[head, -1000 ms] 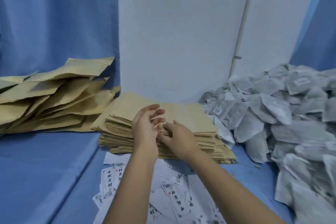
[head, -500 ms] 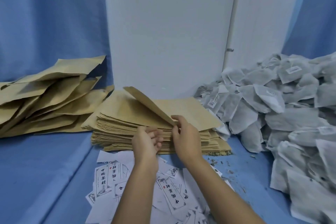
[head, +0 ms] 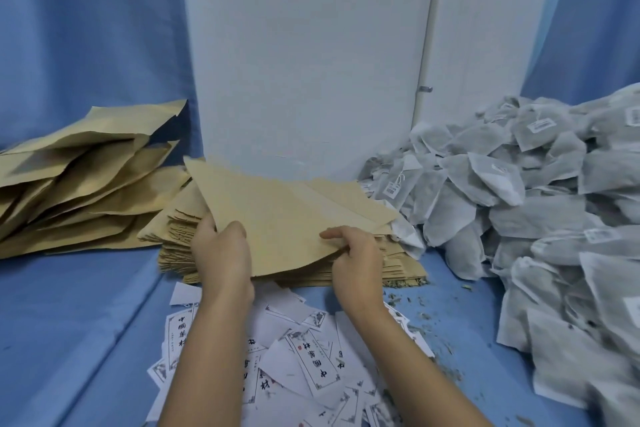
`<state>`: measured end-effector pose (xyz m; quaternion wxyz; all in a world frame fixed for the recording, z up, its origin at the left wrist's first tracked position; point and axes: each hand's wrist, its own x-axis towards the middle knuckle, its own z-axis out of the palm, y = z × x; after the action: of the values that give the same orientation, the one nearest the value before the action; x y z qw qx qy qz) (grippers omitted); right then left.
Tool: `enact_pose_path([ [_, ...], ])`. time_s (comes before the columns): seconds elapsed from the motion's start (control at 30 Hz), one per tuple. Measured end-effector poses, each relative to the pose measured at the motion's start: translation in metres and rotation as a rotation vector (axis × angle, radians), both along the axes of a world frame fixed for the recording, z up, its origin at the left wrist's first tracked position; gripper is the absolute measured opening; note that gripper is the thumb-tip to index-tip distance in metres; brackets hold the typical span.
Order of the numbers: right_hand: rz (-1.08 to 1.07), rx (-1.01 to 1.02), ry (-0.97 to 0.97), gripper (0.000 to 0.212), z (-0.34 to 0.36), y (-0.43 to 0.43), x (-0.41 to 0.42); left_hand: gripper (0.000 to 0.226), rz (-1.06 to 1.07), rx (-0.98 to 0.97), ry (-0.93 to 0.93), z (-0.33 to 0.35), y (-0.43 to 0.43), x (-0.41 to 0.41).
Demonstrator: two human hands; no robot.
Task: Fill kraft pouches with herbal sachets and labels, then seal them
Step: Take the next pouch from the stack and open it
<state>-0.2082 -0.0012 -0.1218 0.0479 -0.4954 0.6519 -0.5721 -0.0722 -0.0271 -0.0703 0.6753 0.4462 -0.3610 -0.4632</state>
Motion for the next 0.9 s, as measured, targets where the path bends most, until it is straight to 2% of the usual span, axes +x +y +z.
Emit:
enact_pose_path([
  [0.1, 0.021, -0.021, -0.06, 0.051, 0.002, 0.003, 0.006, 0.056, 0.08, -0.211, -0.168, 0.003, 0.005, -0.008],
  [0.2, 0.101, -0.039, -0.179, 0.047, 0.005, 0.005, 0.012, 0.067, -0.02, -0.518, -0.319, 0.001, 0.012, -0.018],
  [0.27, 0.142, -0.051, -0.283, 0.044, 0.007, 0.005, 0.015, 0.07, -0.075, -0.714, -0.585, -0.005, 0.014, -0.025],
  [0.33, 0.183, -0.067, -0.435, 0.041, 0.009, 0.003, 0.015, 0.072, -0.086, -0.813, -0.919, -0.012, 0.01, -0.029],
  [0.37, 0.207, -0.069, -0.533, 0.039, 0.011, 0.004, 0.014, 0.071, -0.112, -0.784, -1.057, -0.015, 0.009, -0.03],
  [0.43, 0.258, -0.086, -0.746, 0.028, 0.014, 0.006, 0.013, 0.067, -0.202, -0.651, -1.219, -0.022, 0.007, -0.031],
  [0.53, 0.335, -0.123, -1.087, 0.027, 0.015, 0.008, 0.008, 0.055, -0.364, -0.521, -1.347, -0.029, 0.004, -0.034],
  [0.6, 0.385, -0.125, -1.216, 0.024, 0.013, 0.008, 0.007, 0.045, -0.455, -0.455, -1.355, -0.029, 0.002, -0.035],
  [0.7, 0.44, -0.152, -1.299, 0.023, 0.01, 0.007, 0.004, 0.041, -0.51, -0.398, -1.295, -0.029, 0.0, -0.037],
  [0.9, 0.474, -0.163, -1.3, 0.025, 0.008, 0.005, 0.004, 0.039, -0.509, -0.381, -1.303, -0.031, 0.0, -0.035],
])
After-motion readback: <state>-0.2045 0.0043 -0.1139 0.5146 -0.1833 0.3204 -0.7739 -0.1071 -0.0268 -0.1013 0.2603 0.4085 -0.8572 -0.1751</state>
